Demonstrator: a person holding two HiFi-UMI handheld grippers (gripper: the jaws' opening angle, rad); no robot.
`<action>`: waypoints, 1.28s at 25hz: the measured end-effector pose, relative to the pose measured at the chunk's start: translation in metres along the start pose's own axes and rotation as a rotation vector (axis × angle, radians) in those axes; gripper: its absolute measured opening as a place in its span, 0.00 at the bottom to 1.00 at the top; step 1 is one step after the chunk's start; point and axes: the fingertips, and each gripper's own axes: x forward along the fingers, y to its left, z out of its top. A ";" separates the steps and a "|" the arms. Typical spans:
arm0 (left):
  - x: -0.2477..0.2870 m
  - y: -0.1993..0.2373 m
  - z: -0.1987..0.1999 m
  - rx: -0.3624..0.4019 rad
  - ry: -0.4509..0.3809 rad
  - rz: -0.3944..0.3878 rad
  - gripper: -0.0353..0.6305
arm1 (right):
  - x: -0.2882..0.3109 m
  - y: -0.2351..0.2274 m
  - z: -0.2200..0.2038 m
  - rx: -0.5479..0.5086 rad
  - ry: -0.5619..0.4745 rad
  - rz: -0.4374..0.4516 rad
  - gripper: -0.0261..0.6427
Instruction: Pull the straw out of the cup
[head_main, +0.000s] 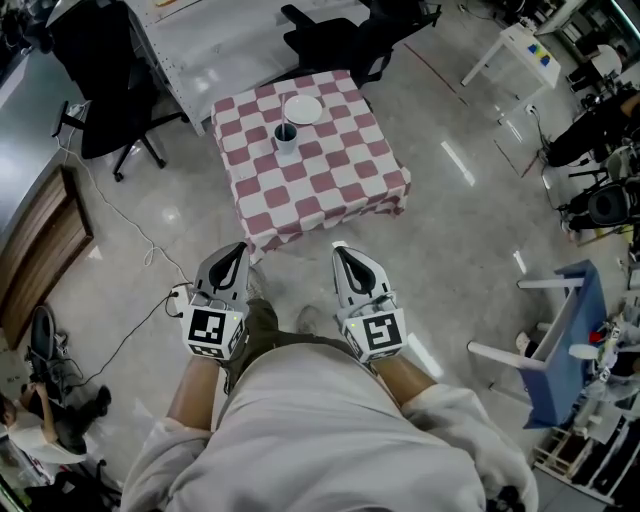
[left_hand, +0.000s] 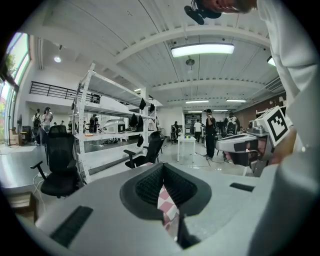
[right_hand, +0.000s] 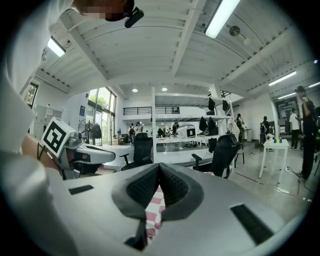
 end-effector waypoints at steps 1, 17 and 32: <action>0.002 0.002 -0.001 -0.001 0.001 -0.001 0.06 | 0.003 0.000 0.000 -0.002 0.004 0.001 0.04; 0.069 0.092 0.007 -0.019 -0.004 -0.104 0.06 | 0.100 -0.004 0.010 -0.007 0.040 -0.081 0.04; 0.137 0.182 0.022 -0.005 -0.004 -0.223 0.06 | 0.204 -0.011 0.029 0.003 0.056 -0.201 0.04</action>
